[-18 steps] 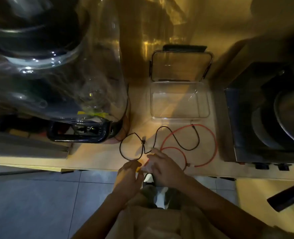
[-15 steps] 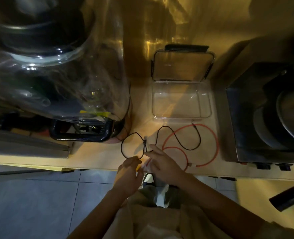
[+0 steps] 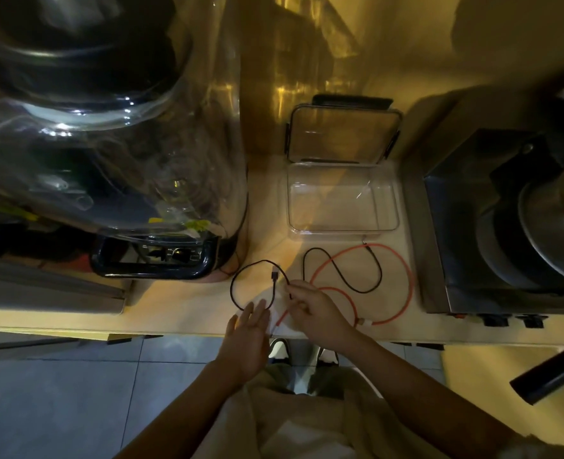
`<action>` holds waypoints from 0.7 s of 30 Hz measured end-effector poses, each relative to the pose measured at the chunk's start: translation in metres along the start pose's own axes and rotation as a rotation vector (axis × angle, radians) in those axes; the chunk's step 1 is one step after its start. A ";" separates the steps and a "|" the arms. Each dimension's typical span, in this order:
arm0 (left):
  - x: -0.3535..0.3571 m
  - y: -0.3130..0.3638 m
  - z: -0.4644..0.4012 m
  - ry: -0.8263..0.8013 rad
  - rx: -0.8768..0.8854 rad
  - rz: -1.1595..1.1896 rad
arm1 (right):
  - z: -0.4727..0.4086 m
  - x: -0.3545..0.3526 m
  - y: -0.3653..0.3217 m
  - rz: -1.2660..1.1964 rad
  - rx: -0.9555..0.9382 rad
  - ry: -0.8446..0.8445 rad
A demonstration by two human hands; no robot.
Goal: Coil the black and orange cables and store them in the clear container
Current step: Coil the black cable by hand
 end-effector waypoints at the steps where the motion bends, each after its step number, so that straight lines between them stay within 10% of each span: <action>1: -0.001 0.000 0.000 0.008 0.005 0.021 | 0.000 -0.001 0.001 -0.005 0.000 0.008; 14: 0.003 0.005 -0.001 -0.043 -0.083 -0.102 | 0.009 -0.008 -0.004 -0.012 -0.021 0.073; 21: -0.020 0.010 0.007 0.182 0.006 -0.051 | 0.013 -0.013 -0.010 -0.045 -0.040 0.117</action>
Point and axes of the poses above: each hand's wrist, its own z-axis away from the middle knuckle, its own x-axis out of the palm, y = z × x, the point moved 9 cm from there along -z, towards the middle knuckle, and after that the axes turned 7 degrees about -y, right-handed, at the moved point
